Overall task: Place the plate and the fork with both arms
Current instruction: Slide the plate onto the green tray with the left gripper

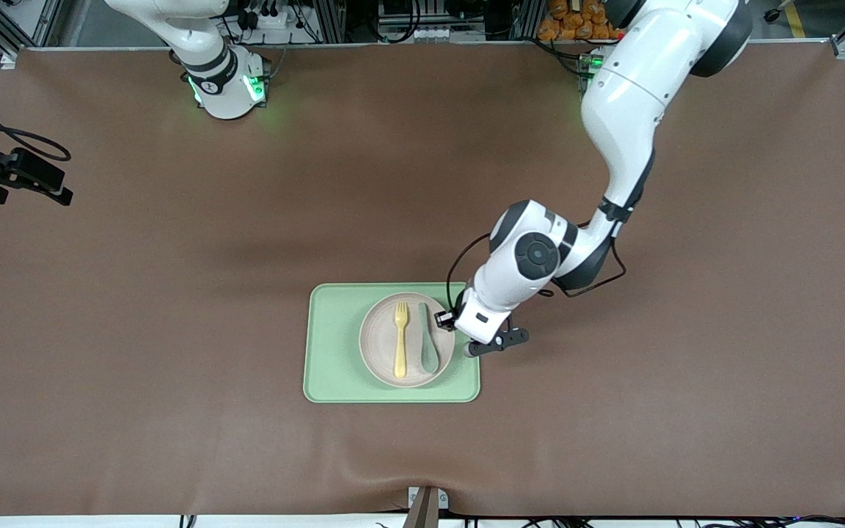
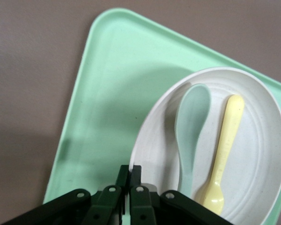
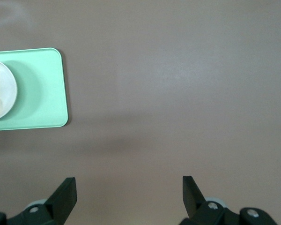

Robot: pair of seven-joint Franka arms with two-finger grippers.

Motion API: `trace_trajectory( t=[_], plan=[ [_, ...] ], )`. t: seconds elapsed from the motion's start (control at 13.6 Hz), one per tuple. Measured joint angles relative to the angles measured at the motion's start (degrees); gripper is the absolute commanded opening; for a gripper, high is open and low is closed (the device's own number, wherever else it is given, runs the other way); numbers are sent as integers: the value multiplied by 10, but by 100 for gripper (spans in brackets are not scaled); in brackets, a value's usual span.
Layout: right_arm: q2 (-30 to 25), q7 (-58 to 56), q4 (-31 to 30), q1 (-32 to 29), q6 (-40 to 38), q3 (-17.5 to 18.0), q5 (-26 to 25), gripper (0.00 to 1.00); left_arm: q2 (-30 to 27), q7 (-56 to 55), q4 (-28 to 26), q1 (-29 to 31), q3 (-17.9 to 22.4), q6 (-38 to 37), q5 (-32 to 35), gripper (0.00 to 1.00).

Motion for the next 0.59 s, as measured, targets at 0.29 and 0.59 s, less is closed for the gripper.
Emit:
trace_trajectory(
  t=[0.29, 0.59],
  plan=[
    [0, 0, 0, 0, 0, 0, 0, 100, 4, 18, 7, -5, 13, 4, 0, 0],
    [0, 0, 0, 0, 0, 0, 0, 100, 17, 23, 7, -15, 13, 4, 0, 0]
  ],
)
